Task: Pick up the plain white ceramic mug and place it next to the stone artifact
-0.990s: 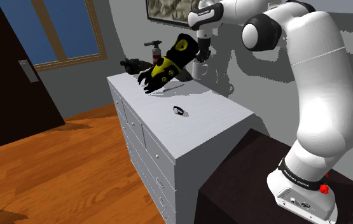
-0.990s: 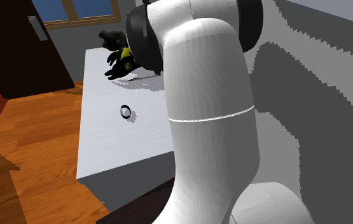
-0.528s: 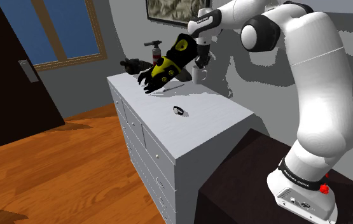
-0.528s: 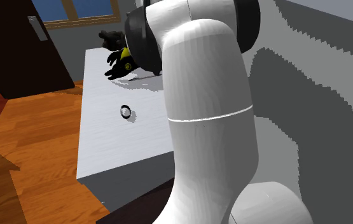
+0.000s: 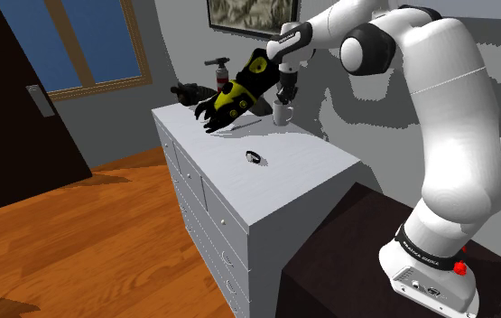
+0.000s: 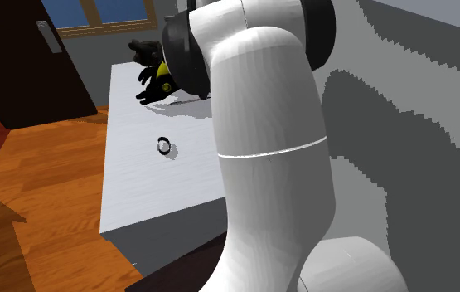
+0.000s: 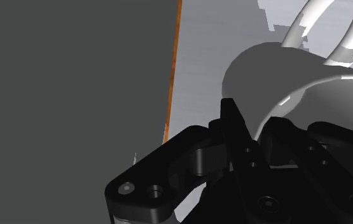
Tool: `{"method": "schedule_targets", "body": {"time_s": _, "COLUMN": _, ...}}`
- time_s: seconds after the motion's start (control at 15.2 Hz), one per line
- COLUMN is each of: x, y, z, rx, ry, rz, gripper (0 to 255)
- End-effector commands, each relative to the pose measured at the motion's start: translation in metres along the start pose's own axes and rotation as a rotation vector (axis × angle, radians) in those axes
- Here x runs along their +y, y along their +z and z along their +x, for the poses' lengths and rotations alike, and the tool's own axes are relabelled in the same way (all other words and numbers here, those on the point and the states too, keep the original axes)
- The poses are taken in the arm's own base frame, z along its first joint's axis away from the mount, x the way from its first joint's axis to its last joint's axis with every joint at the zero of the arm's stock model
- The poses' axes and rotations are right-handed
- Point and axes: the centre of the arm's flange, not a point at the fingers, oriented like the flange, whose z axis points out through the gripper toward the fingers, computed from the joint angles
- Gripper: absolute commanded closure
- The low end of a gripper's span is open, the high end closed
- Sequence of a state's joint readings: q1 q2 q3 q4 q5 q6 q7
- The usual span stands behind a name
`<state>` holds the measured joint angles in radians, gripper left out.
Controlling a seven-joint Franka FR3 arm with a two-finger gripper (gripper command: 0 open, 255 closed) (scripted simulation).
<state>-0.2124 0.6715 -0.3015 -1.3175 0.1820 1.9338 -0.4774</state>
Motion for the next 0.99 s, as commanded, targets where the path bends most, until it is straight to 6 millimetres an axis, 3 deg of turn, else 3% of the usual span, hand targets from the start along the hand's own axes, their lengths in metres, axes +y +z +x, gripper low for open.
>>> {"method": "schedule_targets", "body": {"time_s": 0.0, "x": -0.001, "y": 0.01, "z": 0.002, "rx": -0.008, "ry": -0.002, "rz": 0.004, "gripper": 255}}
{"method": "schedule_targets", "body": {"time_s": 0.4, "x": -0.001, "y": 0.01, "z": 0.002, "rx": -0.008, "ry": -0.002, "rz": 0.004, "gripper": 255}}
{"method": "schedule_targets", "body": {"time_s": 0.46, "x": -0.002, "y": 0.01, "z": 0.002, "rx": -0.008, "ry": -0.003, "rz": 0.004, "gripper": 0}}
{"method": "schedule_targets", "body": {"time_s": 0.79, "x": -0.001, "y": 0.01, "z": 0.002, "rx": -0.008, "ry": -0.002, "rz": 0.004, "gripper": 0}}
{"method": "schedule_targets", "body": {"time_s": 0.92, "x": -0.001, "y": -0.016, "z": 0.002, "rx": -0.008, "ry": -0.002, "rz": 0.004, "gripper": 0}}
